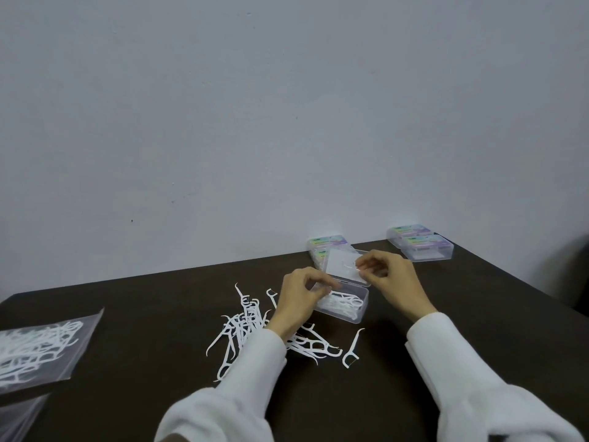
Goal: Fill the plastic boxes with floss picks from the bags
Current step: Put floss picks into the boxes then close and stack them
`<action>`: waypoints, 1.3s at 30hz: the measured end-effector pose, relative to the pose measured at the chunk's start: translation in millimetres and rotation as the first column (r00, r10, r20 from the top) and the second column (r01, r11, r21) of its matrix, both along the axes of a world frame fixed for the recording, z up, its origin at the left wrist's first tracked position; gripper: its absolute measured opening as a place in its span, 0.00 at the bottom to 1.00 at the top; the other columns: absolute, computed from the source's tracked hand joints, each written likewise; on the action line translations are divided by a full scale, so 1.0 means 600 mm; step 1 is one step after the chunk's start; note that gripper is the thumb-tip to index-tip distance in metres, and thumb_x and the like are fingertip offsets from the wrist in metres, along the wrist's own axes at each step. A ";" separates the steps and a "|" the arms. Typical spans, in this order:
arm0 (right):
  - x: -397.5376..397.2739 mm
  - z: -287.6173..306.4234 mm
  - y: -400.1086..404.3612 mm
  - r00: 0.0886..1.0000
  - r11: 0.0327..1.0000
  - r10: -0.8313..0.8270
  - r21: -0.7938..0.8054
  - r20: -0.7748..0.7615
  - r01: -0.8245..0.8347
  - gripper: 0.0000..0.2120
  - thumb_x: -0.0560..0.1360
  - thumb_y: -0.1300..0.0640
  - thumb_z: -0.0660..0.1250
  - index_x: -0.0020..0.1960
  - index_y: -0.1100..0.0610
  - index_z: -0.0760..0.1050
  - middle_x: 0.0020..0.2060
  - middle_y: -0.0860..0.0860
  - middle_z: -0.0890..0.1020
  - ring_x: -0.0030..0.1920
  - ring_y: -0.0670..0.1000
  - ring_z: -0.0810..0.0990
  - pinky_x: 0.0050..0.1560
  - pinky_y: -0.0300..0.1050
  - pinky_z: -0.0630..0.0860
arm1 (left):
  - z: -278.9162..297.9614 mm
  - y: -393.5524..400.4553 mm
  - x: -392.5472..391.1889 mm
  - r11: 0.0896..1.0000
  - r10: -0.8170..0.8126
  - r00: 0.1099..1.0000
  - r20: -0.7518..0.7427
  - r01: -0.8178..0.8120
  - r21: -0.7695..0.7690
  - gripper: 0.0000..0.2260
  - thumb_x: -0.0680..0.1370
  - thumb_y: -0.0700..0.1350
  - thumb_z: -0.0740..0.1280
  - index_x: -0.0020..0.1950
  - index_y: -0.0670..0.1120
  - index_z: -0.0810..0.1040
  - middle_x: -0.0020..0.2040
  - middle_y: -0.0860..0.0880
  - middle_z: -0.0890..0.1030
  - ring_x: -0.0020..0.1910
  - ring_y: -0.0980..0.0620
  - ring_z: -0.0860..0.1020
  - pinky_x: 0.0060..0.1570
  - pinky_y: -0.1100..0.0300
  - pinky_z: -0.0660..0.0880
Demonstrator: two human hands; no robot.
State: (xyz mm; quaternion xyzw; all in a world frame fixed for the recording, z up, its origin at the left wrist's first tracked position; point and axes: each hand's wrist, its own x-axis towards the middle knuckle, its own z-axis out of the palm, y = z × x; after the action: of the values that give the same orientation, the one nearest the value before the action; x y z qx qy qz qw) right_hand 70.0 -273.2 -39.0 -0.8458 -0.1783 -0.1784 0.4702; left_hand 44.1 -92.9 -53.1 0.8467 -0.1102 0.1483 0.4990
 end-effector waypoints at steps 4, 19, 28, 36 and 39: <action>-0.001 -0.003 0.014 0.999 0.997 0.038 -0.066 -0.015 -0.039 0.08 0.72 0.67 0.69 0.48 0.57 0.81 0.40 0.48 0.80 0.41 0.41 0.78 0.40 0.23 0.71 | 0.001 0.000 0.000 0.999 0.045 0.997 0.062 -0.044 -0.024 0.15 0.75 0.31 0.64 0.52 0.48 0.83 0.49 0.56 0.81 0.52 0.63 0.77 0.47 0.74 0.73; -0.011 -0.003 0.018 0.994 0.889 0.069 -0.447 -0.087 -0.101 0.06 0.73 0.60 0.66 0.47 0.52 0.81 0.43 0.47 0.82 0.43 0.44 0.79 0.48 0.38 0.76 | -0.006 0.020 -0.006 0.996 0.067 0.996 -0.062 -0.063 0.066 0.08 0.75 0.40 0.69 0.53 0.47 0.81 0.50 0.52 0.82 0.46 0.62 0.78 0.40 0.77 0.71; -0.043 0.031 0.034 0.970 0.848 0.223 -0.473 -0.093 -0.240 0.09 0.73 0.63 0.65 0.49 0.55 0.80 0.40 0.47 0.78 0.36 0.42 0.75 0.37 0.29 0.70 | 0.019 0.071 -0.060 0.998 0.034 0.996 -0.082 -0.030 0.046 0.10 0.77 0.34 0.65 0.53 0.45 0.81 0.48 0.50 0.83 0.46 0.61 0.80 0.47 0.72 0.74; -0.088 0.025 0.047 0.904 0.629 0.188 -0.660 -0.383 -0.411 0.15 0.70 0.69 0.65 0.49 0.52 0.78 0.43 0.47 0.78 0.37 0.40 0.74 0.39 0.30 0.71 | 0.011 0.164 -0.113 0.990 0.091 0.988 -0.125 -0.076 0.117 0.10 0.75 0.41 0.70 0.54 0.52 0.81 0.54 0.56 0.81 0.56 0.60 0.77 0.60 0.60 0.70; -0.092 0.019 0.046 0.915 0.629 0.180 -0.673 -0.361 -0.389 0.15 0.70 0.70 0.65 0.49 0.53 0.79 0.42 0.47 0.77 0.37 0.41 0.74 0.39 0.30 0.72 | 0.010 0.196 -0.135 0.980 0.087 0.973 -0.215 -0.044 0.195 0.19 0.68 0.54 0.75 0.58 0.59 0.78 0.62 0.59 0.76 0.64 0.59 0.71 0.63 0.59 0.66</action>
State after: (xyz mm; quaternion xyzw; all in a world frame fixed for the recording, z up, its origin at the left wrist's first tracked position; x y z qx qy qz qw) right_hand 15.1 -245.5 -27.8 -0.9383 -0.3038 0.0975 0.1331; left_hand -37.1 24.9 -47.0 0.9047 -0.0391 0.0577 0.4203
